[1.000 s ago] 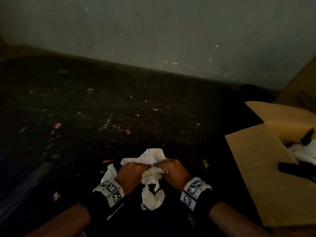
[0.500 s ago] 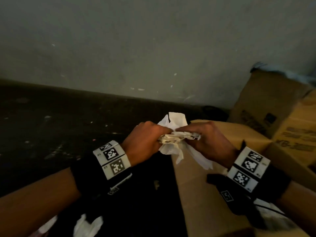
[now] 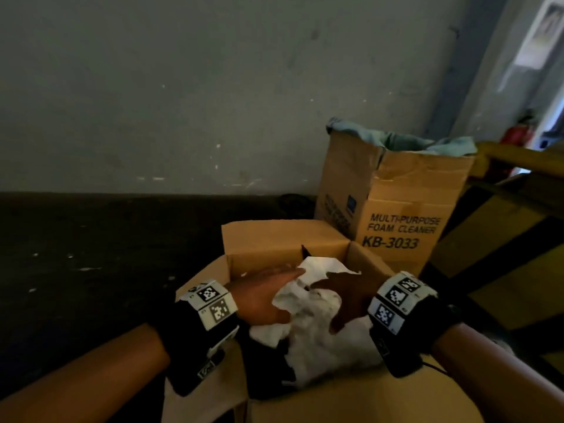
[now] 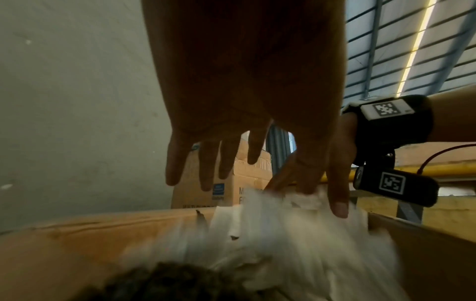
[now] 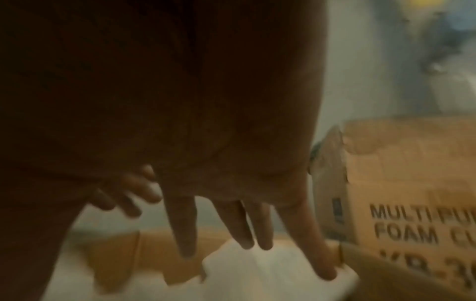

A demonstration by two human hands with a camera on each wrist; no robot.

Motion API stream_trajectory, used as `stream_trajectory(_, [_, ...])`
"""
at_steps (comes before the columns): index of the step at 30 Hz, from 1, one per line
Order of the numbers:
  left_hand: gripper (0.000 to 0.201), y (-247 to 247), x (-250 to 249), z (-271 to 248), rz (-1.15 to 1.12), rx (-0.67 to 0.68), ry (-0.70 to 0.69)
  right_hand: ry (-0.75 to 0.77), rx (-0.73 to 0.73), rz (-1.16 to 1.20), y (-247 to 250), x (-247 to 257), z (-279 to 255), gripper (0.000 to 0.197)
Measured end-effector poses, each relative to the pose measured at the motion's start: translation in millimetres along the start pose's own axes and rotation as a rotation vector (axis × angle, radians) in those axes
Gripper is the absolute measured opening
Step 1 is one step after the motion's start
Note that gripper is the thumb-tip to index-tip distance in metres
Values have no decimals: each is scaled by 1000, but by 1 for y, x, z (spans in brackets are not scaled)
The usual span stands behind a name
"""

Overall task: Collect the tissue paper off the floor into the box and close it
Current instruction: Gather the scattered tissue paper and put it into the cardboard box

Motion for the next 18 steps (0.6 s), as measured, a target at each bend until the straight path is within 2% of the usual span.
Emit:
stream_trajectory(3, [75, 9, 1, -14, -1, -48, -25, 102, 16, 253, 12, 7, 2, 88])
stream_trajectory(6, [57, 33, 4, -48, -2, -153, -45, 225, -115, 229, 36, 36, 10, 76])
stream_trajectory(8, [54, 50, 15, -74, 14, -212, -2, 319, -224, 211, 52, 68, 11, 63])
stream_trajectory(12, [58, 76, 78, -153, 91, -264, 199, 485, -278, 224, 67, 169, 13, 52])
stream_trajectory(14, [63, 85, 115, -203, 112, -298, 288, 560, -212, 221, 65, 229, 21, 45])
stream_trajectory(18, [55, 82, 193, -306, 139, -304, 483, 739, -102, 172, 42, 350, 40, 36])
Point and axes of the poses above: each hand's wrist, its own z-axis towards the middle knuckle, its own y-axis out of the back of the hand, x = y × z, the point moved 4 cm from there along z, towards the middle knuckle, and after that the axes turned 4 degrees about -x, right-handed, at the moved point
